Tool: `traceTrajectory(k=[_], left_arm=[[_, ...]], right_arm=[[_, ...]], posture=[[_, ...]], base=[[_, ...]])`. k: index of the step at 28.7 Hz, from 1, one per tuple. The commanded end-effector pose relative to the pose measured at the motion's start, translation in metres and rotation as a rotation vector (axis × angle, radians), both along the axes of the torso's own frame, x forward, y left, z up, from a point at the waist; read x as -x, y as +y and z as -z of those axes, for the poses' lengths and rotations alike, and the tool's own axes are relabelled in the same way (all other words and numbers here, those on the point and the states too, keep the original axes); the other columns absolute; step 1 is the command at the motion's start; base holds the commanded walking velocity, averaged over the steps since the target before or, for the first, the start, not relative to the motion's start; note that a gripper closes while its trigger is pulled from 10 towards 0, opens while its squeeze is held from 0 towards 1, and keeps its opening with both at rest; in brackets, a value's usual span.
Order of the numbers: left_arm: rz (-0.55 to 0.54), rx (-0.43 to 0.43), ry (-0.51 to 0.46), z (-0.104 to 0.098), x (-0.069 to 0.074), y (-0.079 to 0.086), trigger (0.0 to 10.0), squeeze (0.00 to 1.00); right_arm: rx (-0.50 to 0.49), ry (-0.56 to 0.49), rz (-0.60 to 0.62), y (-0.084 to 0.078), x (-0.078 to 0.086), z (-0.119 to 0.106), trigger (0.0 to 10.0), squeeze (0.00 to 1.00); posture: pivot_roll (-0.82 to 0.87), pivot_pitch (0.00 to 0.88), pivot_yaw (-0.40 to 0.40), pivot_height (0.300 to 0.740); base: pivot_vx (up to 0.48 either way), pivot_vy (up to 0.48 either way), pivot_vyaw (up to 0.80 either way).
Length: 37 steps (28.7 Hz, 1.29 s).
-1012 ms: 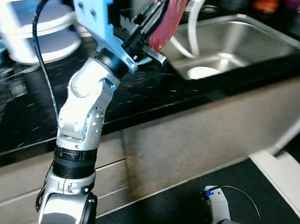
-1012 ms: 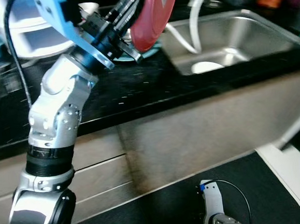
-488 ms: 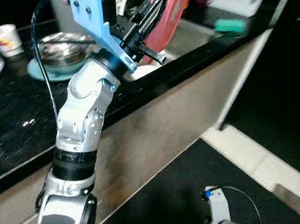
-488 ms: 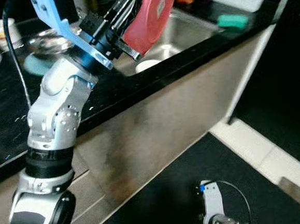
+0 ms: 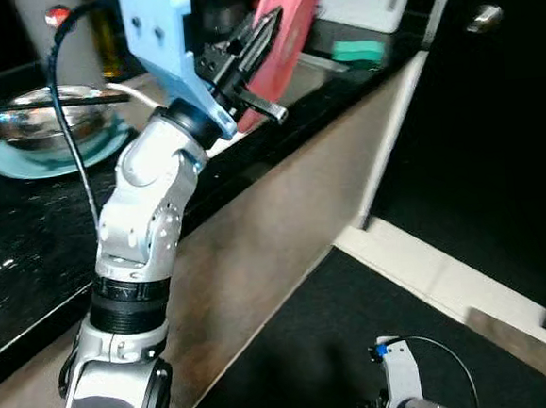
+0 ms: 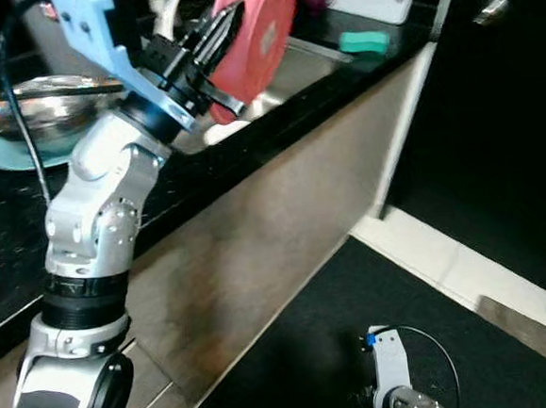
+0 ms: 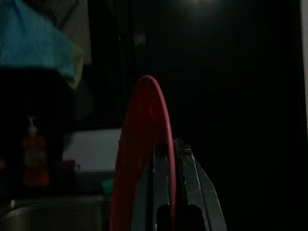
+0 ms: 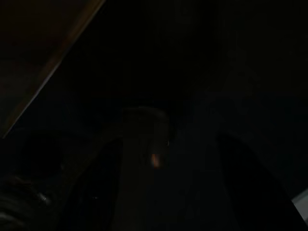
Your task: Kitchen organization
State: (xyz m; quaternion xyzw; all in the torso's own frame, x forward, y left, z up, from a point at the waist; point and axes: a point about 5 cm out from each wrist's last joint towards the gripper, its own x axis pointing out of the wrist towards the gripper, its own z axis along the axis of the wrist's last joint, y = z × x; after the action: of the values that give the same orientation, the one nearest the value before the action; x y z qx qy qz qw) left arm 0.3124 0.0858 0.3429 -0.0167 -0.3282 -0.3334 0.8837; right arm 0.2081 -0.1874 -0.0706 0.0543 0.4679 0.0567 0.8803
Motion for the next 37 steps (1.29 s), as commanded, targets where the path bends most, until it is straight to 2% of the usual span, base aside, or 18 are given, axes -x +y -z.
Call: traceTrajectory(k=[1,30,35,37], left_arm=[[-0.017,-0.007,0.013,0.0025,-0.0022,0.0016,10.0,0.0],[-0.06,-0.005,0.023,0.0014,-0.0046,0.0003,10.0,0.0],[-0.041,0.017,0.026,0.0016,-0.0037,-0.0015,10.0,0.0],[0.028,0.075,0.035,0.0004,-0.0002,-0.005,10.0,0.0]], right_arm=[[-0.004,0.008,0.006,0.0003,0.0014,0.0009,10.0,0.0],[-0.008,0.005,0.004,0.0005,0.0016,0.0009,10.0,0.0],[-0.009,-0.001,0.002,0.0005,0.0012,0.0006,10.0,0.0],[-0.012,-0.008,0.014,0.0004,0.001,0.0005,10.0,0.0]], posture=[[0.04,0.073,-0.008,0.74],[0.03,0.078,-0.005,0.74],[0.04,0.078,-0.006,0.74],[0.04,0.078,-0.006,0.74]], base=[[0.0,0.0,-0.8],[0.0,0.0,-0.8],[0.0,0.0,-0.8],[0.0,0.0,-0.56]])
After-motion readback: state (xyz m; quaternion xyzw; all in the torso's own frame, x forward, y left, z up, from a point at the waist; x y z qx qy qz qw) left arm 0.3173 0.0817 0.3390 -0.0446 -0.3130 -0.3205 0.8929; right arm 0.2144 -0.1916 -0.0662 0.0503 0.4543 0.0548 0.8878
